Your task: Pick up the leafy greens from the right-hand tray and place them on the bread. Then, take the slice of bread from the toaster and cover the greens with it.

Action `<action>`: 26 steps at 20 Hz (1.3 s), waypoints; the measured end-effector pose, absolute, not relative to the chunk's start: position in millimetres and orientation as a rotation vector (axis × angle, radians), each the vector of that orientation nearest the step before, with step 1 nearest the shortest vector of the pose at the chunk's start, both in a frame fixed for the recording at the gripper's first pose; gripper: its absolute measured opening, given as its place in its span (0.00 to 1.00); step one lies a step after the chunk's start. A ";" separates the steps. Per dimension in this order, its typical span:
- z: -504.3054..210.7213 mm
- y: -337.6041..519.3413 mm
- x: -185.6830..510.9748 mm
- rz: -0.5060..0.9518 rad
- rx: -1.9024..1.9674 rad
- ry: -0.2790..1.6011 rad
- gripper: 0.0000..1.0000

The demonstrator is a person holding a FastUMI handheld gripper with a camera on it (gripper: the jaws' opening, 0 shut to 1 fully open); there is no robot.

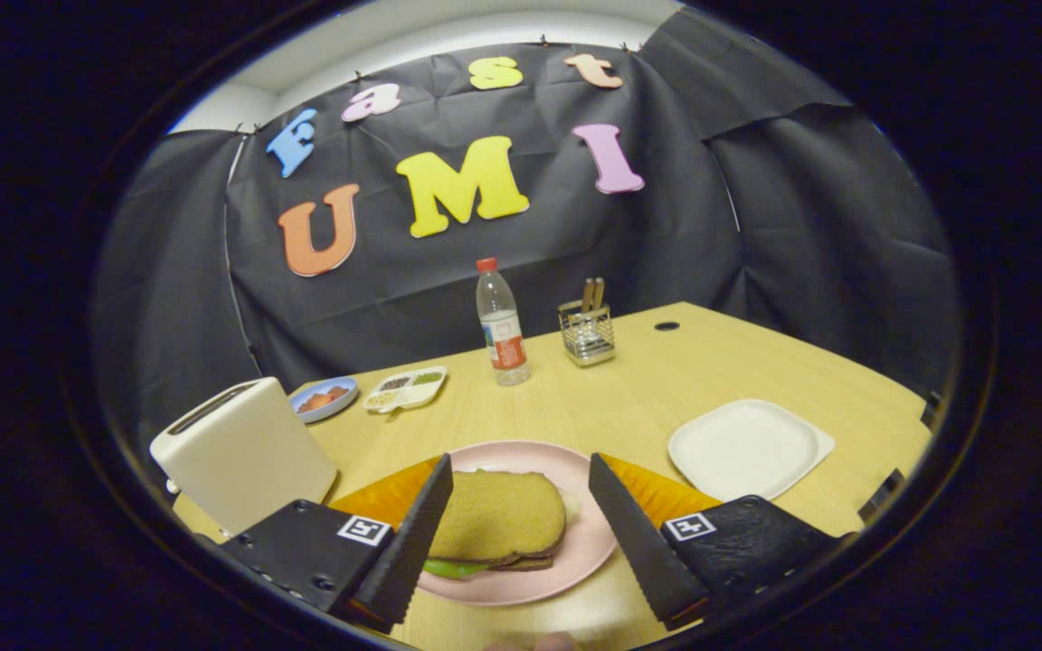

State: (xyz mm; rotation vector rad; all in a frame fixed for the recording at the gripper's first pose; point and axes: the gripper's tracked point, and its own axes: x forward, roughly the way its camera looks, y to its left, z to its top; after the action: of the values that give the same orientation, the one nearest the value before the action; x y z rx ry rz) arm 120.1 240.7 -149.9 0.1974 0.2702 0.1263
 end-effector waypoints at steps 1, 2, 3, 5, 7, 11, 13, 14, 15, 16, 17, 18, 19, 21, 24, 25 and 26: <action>-138.6 235.6 117.3 0.132 0.173 0.234 0.96; -126.9 229.5 112.8 0.136 0.143 0.197 0.96; -113.4 221.2 108.5 0.131 0.111 0.159 0.96; -85.3 201.4 96.6 0.111 0.058 0.082 0.96; -59.8 186.6 82.7 0.101 0.031 0.021 0.96; -26.4 172.5 59.2 0.135 -0.005 -0.024 0.96; -9.4 164.7 55.0 0.148 -0.014 -0.039 0.95; 1.6 160.3 52.7 0.148 -0.006 -0.056 0.96; 15.0 155.1 50.2 0.138 0.003 -0.082 0.96; 26.2 150.4 47.6 0.126 0.010 -0.105 0.95; 35.2 150.0 44.2 0.123 0.014 -0.118 0.95; 41.3 152.8 40.0 0.123 0.020 -0.121 0.95; 47.1 155.9 34.8 0.125 0.031 -0.130 0.95; 54.7 165.9 24.9 0.133 0.059 -0.139 0.96; 57.0 186.6 15.9 0.142 0.058 -0.142 0.95; 56.5 197.1 13.9 0.156 0.053 -0.135 0.95; 53.8 206.8 12.9 0.173 0.052 -0.122 0.95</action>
State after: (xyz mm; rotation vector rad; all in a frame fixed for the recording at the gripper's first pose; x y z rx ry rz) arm 12.9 206.8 53.8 0.0522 -0.1222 0.1734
